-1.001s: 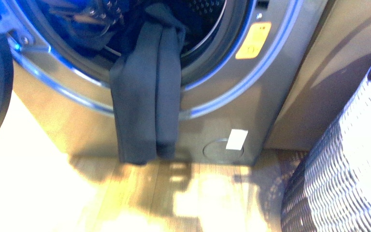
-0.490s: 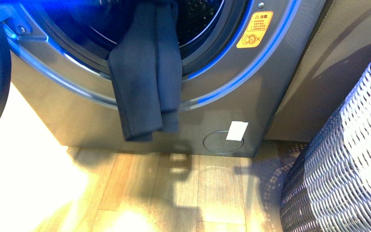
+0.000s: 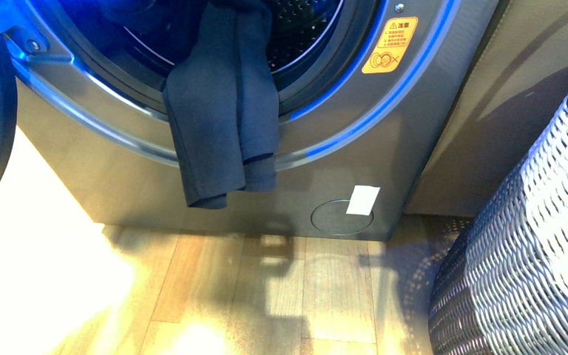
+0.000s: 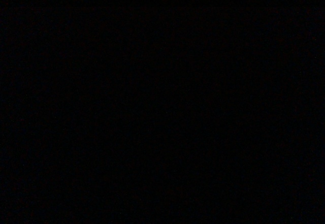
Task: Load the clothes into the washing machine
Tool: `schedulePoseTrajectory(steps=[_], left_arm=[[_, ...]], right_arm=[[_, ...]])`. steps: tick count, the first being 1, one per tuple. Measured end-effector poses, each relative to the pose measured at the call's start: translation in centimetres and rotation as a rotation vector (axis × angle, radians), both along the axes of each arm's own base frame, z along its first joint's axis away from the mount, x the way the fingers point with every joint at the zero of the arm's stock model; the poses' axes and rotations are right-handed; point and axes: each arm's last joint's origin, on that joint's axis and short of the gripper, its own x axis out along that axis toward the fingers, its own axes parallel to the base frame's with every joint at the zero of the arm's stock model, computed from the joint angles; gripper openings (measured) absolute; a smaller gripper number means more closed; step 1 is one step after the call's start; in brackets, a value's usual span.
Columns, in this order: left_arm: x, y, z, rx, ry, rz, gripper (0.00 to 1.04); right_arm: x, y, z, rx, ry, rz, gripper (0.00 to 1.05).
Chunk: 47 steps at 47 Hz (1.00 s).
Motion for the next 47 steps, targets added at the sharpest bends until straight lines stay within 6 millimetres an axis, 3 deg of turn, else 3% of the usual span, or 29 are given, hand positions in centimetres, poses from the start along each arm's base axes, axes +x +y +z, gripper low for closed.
schedulePoseTrajectory(steps=[14,16,18,21,26,47], left_arm=[[-0.3,-0.1,-1.4,0.002,0.159,-0.07,1.02],[-0.3,-0.1,-1.7,0.002,0.187,-0.076,1.02],[-0.5,-0.1,-2.1,-0.009,0.237,-0.085,0.94],[-0.8,-0.1,-2.8,-0.009,0.309,-0.094,1.0],[-1.9,0.0,-3.5,-0.014,0.356,-0.107,0.98],[-7.0,-0.1,-1.6,-0.037,0.328,-0.124,0.98]], right_arm=[[0.0,0.0,0.0,0.0,0.0,0.0,0.02],[0.0,0.0,0.0,0.0,0.0,0.0,0.02],[0.0,0.0,0.0,0.0,0.0,0.0,0.02],[0.0,0.0,0.0,0.0,0.0,0.0,0.02],[0.0,0.0,0.0,0.0,0.0,0.0,0.02],[0.0,0.0,0.0,0.0,0.0,0.0,0.02]])
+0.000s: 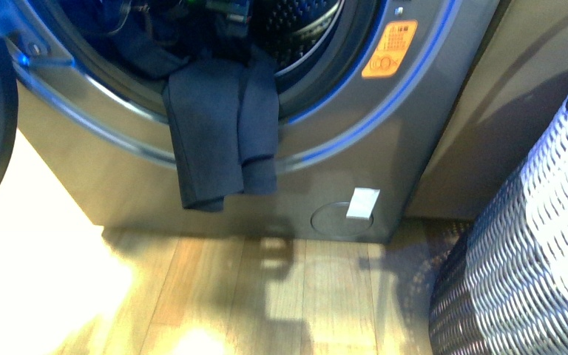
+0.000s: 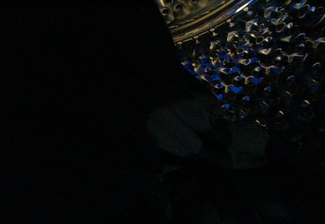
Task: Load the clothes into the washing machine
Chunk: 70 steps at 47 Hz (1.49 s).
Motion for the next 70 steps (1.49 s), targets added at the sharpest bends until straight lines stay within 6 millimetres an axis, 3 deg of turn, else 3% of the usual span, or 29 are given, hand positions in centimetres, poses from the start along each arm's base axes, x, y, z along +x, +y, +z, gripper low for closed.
schedulePoseTrajectory(steps=[18,33,41,45,54,70], left_arm=[[-4.2,-1.2,2.4,-0.058,0.006,-0.102,0.98],[-5.1,-1.7,4.3,-0.309,-0.009,-0.24,0.98],[-5.4,-1.7,4.0,-0.372,0.008,-0.244,0.98],[-5.7,-1.7,3.6,-0.337,-0.017,-0.197,0.98],[-7.0,-2.1,2.7,-0.076,-0.081,-0.118,0.98],[-9.3,-1.6,-0.1,0.125,0.019,-0.038,0.98]], right_arm=[[0.0,0.0,0.0,0.0,0.0,0.0,0.02],[0.0,0.0,0.0,0.0,0.0,0.0,0.02],[0.0,0.0,0.0,0.0,0.0,0.0,0.02],[0.0,0.0,0.0,0.0,0.0,0.0,0.02],[0.0,0.0,0.0,0.0,0.0,0.0,0.02],[0.0,0.0,0.0,0.0,0.0,0.0,0.02]])
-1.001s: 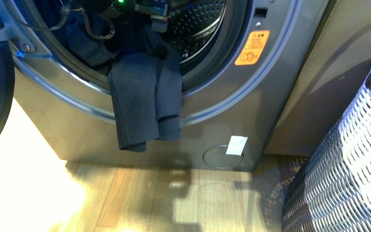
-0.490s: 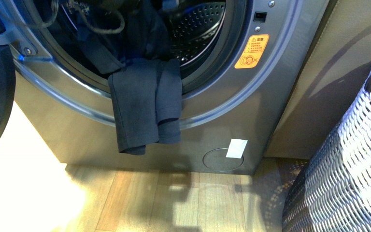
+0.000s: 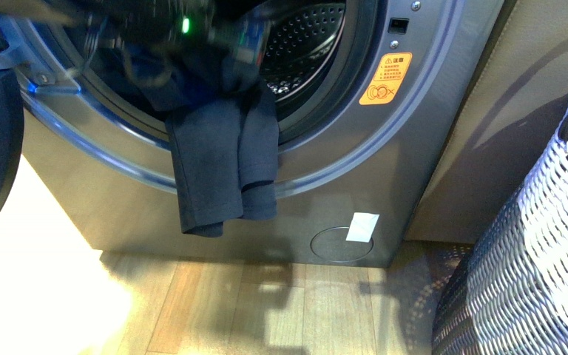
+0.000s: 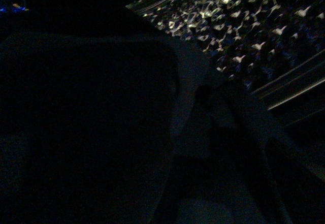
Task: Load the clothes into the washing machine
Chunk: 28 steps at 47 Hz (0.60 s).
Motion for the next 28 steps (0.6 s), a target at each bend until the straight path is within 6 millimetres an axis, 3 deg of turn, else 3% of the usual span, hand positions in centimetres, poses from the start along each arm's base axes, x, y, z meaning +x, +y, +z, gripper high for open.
schedulePoseTrajectory(steps=[9,28], left_arm=[[-1.2,1.0,-0.5,0.05,-0.005,0.044,0.98],[-3.6,2.6,0.6,0.121,-0.044,0.075,0.98]], right_arm=[[0.0,0.0,0.0,0.0,0.0,0.0,0.02],[0.0,0.0,0.0,0.0,0.0,0.0,0.02]])
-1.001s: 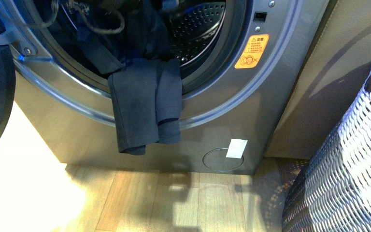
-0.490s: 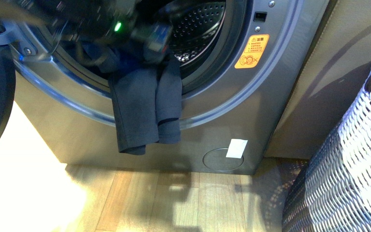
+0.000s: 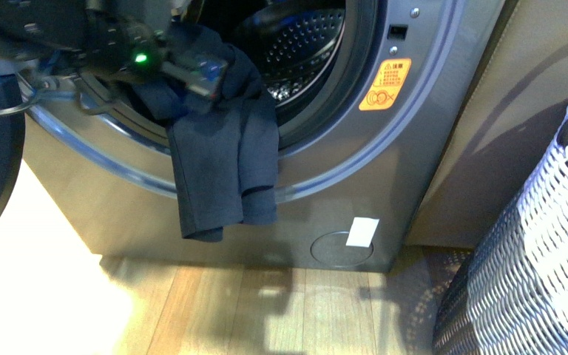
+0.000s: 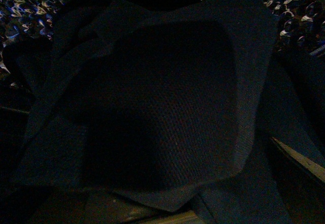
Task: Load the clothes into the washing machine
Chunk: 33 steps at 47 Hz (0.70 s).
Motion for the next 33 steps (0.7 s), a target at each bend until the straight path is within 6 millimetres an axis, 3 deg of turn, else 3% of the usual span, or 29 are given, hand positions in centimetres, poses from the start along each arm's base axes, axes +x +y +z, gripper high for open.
schedulePoseTrajectory(steps=[13,33], left_arm=[[-4.0,-0.4,1.8,-0.071,-0.058,-0.056,0.98],[-13.2,0.4,6.1,-0.25,-0.191,-0.084,0.98]], right_arm=[[0.0,0.0,0.0,0.0,0.0,0.0,0.02],[0.0,0.0,0.0,0.0,0.0,0.0,0.02]])
